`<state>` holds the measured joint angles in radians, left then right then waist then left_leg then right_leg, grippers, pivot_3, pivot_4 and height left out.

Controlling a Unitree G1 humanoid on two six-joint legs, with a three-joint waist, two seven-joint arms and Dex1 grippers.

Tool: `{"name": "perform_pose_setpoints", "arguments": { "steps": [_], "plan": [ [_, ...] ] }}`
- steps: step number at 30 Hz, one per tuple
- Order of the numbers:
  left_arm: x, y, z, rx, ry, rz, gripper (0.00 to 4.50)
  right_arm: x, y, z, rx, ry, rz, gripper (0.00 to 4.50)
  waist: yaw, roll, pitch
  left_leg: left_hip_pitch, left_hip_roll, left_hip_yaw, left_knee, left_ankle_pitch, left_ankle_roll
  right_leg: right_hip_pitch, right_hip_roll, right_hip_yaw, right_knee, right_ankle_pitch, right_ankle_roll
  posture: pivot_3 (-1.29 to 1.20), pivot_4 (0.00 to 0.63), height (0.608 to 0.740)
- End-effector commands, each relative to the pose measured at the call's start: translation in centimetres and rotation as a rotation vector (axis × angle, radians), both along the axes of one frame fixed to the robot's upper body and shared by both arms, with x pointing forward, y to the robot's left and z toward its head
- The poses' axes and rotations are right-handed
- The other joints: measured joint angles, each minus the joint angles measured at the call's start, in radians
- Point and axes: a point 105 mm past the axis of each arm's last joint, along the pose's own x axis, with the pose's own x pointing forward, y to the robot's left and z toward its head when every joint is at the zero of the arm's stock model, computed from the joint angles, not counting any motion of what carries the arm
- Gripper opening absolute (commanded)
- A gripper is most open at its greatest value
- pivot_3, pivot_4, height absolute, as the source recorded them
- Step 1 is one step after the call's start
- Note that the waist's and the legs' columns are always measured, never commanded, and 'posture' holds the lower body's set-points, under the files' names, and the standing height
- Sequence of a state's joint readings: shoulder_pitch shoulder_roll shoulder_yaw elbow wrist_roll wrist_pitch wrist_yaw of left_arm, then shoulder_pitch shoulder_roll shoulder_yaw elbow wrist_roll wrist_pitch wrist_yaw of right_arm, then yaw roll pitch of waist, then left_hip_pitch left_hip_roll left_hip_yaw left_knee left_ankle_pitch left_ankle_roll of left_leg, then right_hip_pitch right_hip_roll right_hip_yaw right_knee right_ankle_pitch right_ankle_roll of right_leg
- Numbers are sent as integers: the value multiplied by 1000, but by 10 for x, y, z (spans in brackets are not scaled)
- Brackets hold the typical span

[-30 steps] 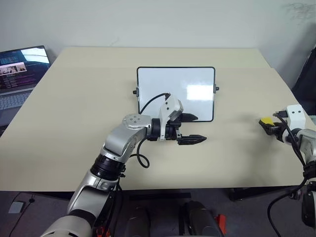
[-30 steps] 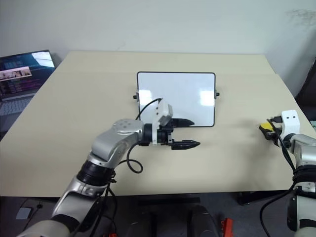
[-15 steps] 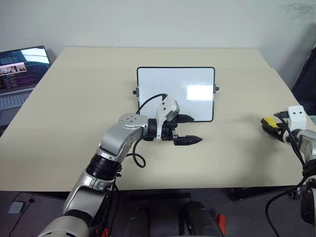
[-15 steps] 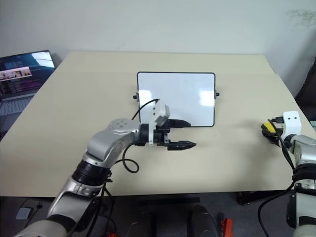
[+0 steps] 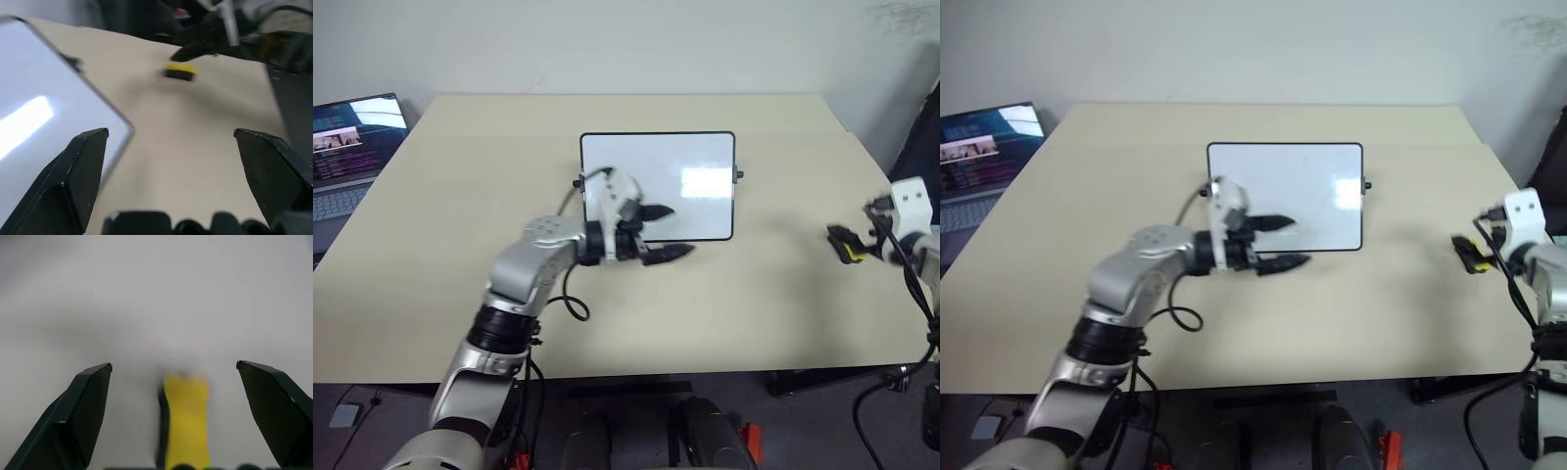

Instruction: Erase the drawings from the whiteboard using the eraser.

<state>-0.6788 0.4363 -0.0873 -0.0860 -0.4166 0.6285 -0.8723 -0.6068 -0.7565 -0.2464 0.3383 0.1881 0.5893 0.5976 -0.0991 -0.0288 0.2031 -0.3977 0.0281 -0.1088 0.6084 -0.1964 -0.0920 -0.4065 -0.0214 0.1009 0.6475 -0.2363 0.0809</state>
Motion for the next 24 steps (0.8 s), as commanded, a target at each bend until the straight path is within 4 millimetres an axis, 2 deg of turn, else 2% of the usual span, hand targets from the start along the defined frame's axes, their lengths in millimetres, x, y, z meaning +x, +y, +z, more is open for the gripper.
{"name": "perform_pose_setpoints", "arguments": {
  "steps": [1,6,9,12,15,18,24],
  "plan": [
    [4,33,27,-41,-109,150,4500,13,27,23,50,-149,43,4474,0,0,0,0,0,0,0,0,0,0,0,0,0,0,0,0,150,740],
    [13,78,10,3,-85,331,4500,25,52,2,130,-182,70,4474,16,0,0,-2,0,0,0,0,0,0,0,-1,-1,0,0,0,150,740],
    [23,109,12,-66,-117,527,4500,31,51,-17,111,-240,-15,4474,21,0,0,-3,0,-1,-1,0,0,-1,-1,-2,-2,1,-1,0,150,740],
    [32,117,19,-140,-166,651,4500,32,50,-28,163,-265,-74,4474,26,0,0,-3,0,-1,0,0,0,-1,-1,-2,-2,1,-1,0,150,740],
    [39,126,16,-206,-172,757,4500,31,56,-38,210,-289,-86,4474,28,0,0,-3,0,-1,0,0,0,0,-1,-2,-2,1,-2,0,150,740],
    [42,133,-2,-218,-166,851,4500,28,71,-48,252,-305,-56,4474,25,0,0,-2,0,-1,-1,0,0,0,-1,-2,-1,2,-2,0,150,740],
    [46,134,-46,-162,-116,965,4500,21,87,-53,297,-351,0,4474,16,0,0,-2,0,-1,-1,0,0,0,-1,-2,-1,3,-4,0,150,740]
  ]
}}
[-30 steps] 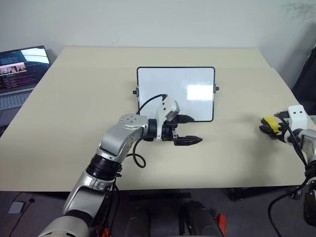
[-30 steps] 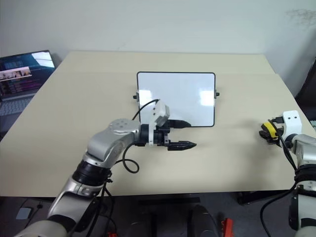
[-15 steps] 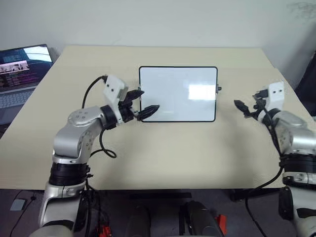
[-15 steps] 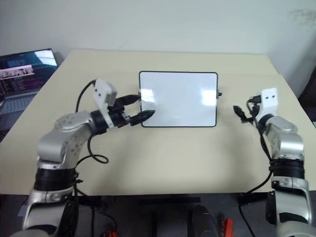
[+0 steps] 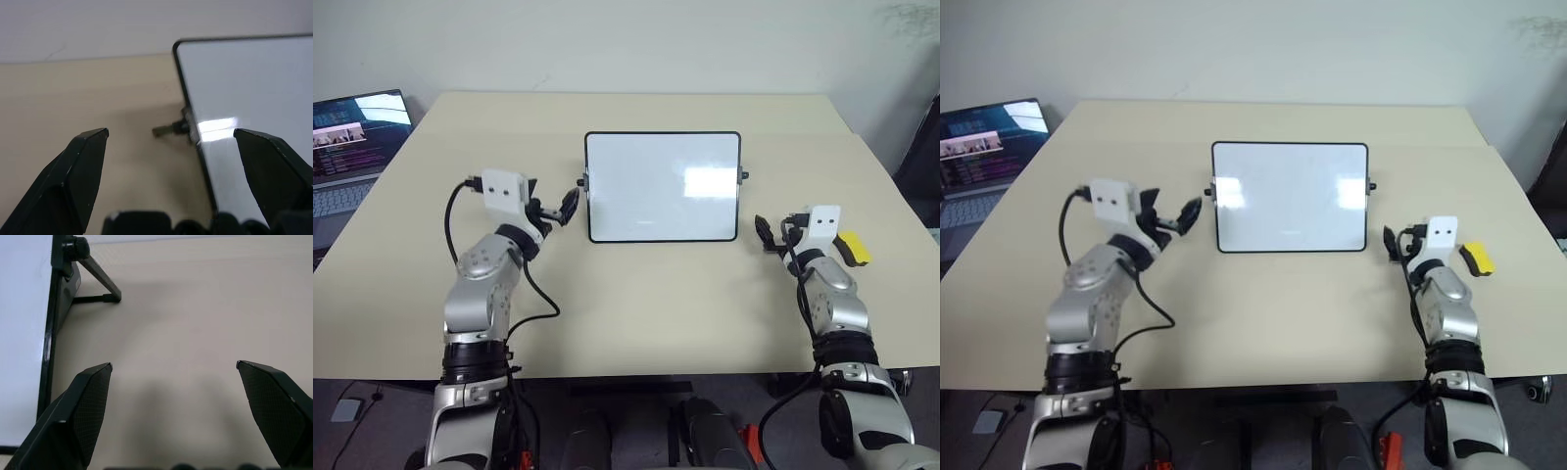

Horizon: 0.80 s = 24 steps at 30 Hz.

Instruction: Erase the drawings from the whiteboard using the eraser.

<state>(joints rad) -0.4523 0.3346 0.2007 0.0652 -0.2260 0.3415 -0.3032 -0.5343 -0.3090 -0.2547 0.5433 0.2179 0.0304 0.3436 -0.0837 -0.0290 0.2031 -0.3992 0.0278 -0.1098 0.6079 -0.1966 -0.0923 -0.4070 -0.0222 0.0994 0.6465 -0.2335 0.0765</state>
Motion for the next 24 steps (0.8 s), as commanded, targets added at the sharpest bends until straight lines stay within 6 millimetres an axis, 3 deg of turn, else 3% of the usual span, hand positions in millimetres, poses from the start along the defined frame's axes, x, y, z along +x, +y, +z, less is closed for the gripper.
{"name": "perform_pose_setpoints", "arguments": {
  "steps": [1,5,10,24],
  "plan": [
    [1,-3,-6,19,-29,55,4500,-3,6,19,21,-109,20,4474,0,0,0,0,0,0,0,0,0,0,0,0,0,0,0,0,150,740],
    [2,2,-22,-24,-26,138,4500,-5,20,16,44,-127,46,4474,1,0,0,0,0,0,0,0,0,0,0,0,1,-1,1,0,150,740],
    [4,-8,-34,-66,-33,128,4500,-6,31,15,26,-143,44,4474,1,0,0,0,0,0,0,0,0,0,0,0,0,-1,2,0,150,740],
    [5,-12,-50,-59,-16,161,4500,-7,27,6,48,-123,5,4474,1,0,0,0,0,0,0,0,0,0,0,0,1,-1,3,0,150,740]
  ]
}}
